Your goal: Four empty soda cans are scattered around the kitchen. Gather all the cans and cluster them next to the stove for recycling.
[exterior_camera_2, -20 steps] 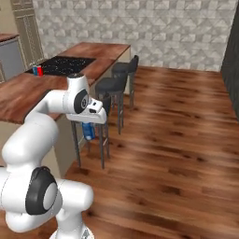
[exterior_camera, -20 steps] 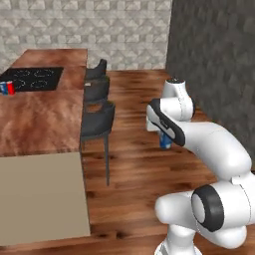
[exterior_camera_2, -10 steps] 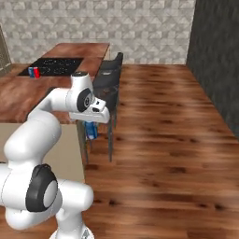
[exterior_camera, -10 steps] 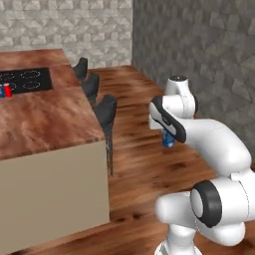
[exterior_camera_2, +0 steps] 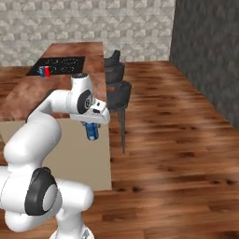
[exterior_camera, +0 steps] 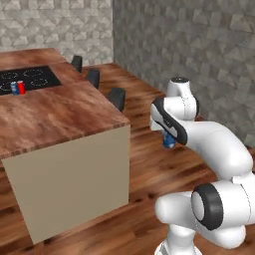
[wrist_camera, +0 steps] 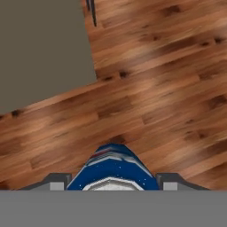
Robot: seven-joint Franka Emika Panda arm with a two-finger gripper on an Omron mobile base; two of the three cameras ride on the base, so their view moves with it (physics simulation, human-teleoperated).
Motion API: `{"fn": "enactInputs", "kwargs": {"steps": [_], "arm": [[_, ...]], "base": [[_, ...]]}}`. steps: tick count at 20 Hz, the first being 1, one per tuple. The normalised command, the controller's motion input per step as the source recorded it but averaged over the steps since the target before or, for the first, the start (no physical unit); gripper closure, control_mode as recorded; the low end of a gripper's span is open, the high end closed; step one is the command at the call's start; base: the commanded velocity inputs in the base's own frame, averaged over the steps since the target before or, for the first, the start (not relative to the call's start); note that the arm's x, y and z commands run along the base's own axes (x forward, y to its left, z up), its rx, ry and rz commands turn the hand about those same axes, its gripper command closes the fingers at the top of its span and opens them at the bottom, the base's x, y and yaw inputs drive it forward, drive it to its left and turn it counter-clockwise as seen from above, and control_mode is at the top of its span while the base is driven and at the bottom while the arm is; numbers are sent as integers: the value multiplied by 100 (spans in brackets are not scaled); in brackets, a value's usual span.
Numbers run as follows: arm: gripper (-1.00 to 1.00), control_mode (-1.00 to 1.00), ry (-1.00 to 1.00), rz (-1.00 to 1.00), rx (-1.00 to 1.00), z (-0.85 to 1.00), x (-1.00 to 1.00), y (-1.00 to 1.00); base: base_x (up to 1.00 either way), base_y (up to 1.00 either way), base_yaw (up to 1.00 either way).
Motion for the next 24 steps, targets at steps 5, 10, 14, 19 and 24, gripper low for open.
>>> {"fn": "enactInputs", "kwargs": {"steps": [5, 10, 14, 19, 24], "arm": [[100, 100, 0, 0, 0, 0, 0, 0], [100, 100, 0, 0, 0, 0, 0, 0], [100, 100, 0, 0, 0, 0, 0, 0], [100, 100, 0, 0, 0, 0, 0, 0], [100, 100, 0, 0, 0, 0, 0, 0]], "base": [[-7, 100, -43], [-20, 100, -49], [-37, 100, -51], [-41, 100, -57], [-57, 99, -63]]}}
